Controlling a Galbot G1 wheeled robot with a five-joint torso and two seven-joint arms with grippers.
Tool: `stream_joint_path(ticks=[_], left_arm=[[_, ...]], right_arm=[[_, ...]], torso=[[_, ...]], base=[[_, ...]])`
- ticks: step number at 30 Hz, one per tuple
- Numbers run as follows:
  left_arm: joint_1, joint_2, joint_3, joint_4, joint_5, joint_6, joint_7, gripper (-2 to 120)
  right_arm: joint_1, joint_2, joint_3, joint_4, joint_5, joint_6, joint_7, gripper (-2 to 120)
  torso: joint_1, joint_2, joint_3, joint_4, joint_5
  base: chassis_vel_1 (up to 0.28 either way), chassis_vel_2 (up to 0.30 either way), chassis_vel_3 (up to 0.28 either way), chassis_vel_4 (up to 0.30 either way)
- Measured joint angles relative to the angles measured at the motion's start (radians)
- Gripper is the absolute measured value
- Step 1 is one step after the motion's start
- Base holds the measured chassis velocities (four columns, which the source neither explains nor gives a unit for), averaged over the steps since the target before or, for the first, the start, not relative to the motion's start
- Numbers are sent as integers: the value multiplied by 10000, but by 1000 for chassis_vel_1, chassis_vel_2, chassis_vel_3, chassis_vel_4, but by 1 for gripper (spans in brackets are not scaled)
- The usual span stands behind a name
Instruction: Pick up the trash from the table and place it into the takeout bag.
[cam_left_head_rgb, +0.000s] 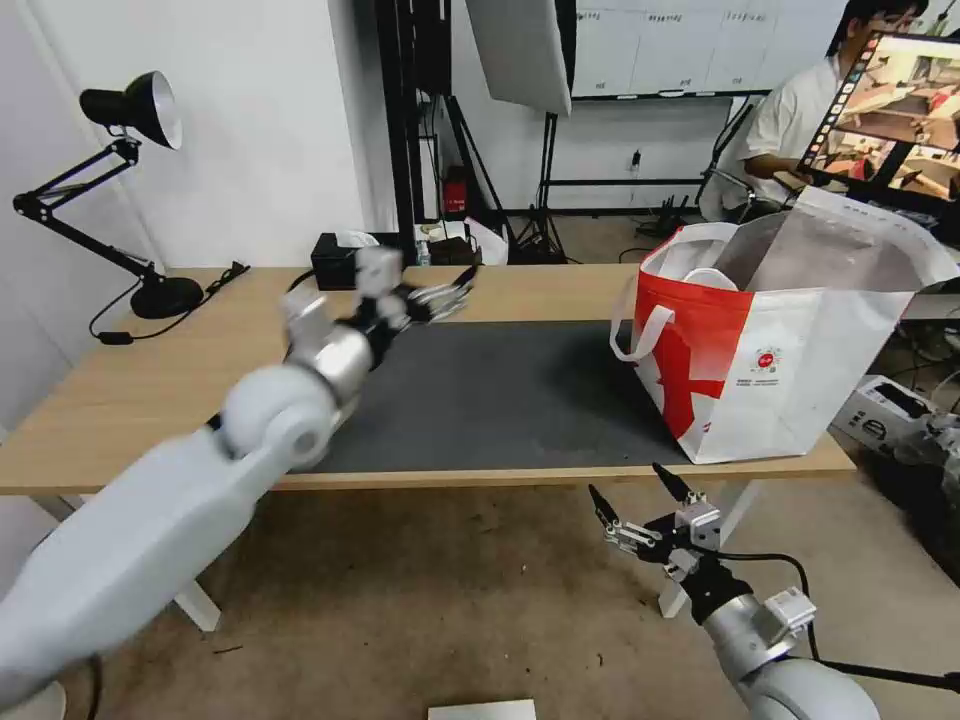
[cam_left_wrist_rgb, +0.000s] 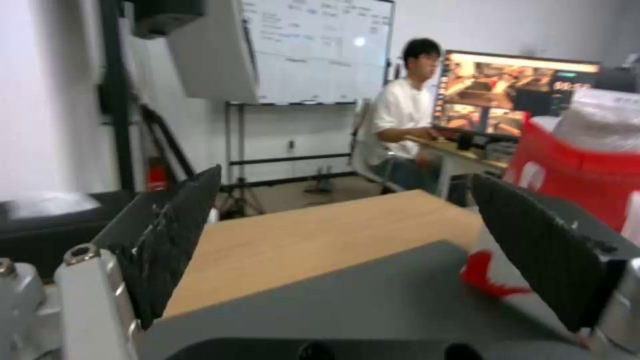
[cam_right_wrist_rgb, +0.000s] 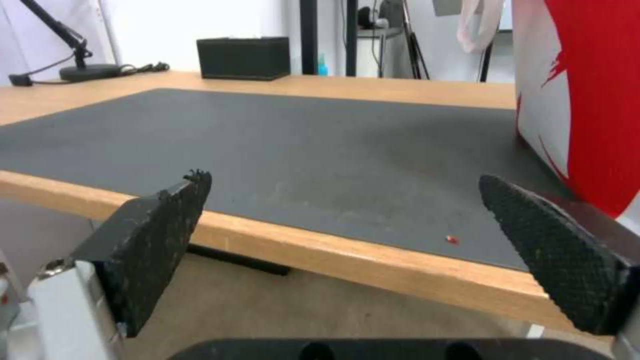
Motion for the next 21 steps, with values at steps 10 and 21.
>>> stream_joint_path(ticks=[10,21], left_arm=[[5224,-162,-3596,-1151,1791,-1135,454,100],[9803,-2552,-6149,-1870,4300,-1640,852,100]], right_arm=[[0,0,0,0,0,0,0,100],[0,-1,-1,-1,0,0,0,100]], torso=[[0,0,0,-2,1],[-1,0,0,2,2]], base=[[0,0,0,0],[0,0,0,0]])
